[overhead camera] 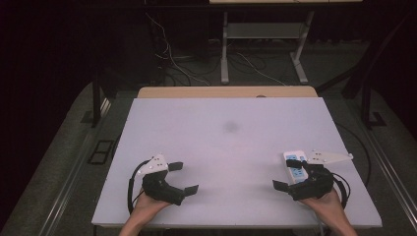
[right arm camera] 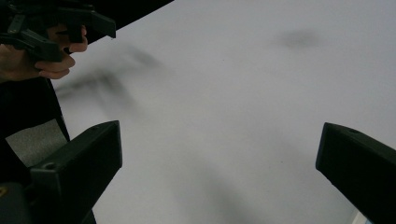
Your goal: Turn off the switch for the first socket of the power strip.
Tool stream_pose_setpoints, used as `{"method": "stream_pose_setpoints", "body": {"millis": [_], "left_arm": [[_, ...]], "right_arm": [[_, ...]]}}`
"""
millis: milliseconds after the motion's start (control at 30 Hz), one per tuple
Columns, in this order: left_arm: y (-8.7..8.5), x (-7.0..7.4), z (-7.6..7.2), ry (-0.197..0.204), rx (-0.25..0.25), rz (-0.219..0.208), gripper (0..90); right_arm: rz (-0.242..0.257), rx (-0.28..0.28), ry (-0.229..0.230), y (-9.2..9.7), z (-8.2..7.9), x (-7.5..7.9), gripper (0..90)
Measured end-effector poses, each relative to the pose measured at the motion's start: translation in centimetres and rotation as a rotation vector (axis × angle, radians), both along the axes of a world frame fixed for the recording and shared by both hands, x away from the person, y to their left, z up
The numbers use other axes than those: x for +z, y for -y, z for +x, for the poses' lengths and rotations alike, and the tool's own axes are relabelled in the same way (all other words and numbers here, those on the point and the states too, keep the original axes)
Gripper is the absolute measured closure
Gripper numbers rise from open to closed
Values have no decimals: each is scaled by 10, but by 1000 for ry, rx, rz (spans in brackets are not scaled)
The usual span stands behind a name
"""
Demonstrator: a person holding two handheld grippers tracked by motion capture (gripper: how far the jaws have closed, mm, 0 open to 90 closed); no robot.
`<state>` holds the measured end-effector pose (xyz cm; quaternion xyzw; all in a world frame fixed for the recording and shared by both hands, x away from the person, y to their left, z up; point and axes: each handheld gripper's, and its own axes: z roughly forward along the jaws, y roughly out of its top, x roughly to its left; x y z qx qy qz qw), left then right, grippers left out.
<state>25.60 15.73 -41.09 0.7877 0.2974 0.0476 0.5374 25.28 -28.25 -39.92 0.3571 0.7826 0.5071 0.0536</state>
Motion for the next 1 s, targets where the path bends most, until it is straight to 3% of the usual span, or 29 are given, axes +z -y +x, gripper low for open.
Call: {"method": "stream_pose_setpoints", "body": {"millis": [1000], "left_arm": [[-2,-2,1,4,20,-2,0]], "right_arm": [[-24,-17,-34,3,1,-3,2]]}}
